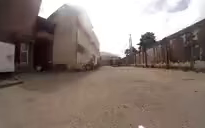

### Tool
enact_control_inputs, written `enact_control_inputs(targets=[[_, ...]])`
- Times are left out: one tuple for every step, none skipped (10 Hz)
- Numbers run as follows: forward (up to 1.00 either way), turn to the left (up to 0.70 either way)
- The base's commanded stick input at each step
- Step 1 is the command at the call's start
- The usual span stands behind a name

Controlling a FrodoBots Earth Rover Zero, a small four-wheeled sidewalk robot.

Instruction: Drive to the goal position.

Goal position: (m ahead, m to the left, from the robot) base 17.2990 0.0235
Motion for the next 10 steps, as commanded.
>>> enact_control_inputs(targets=[[1.00, 0.00], [1.00, 0.00], [1.00, 0.00], [1.00, 0.00], [1.00, 0.00], [1.00, 0.00], [1.00, 0.00], [1.00, 0.00], [1.00, 0.00], [1.00, 0.00]])
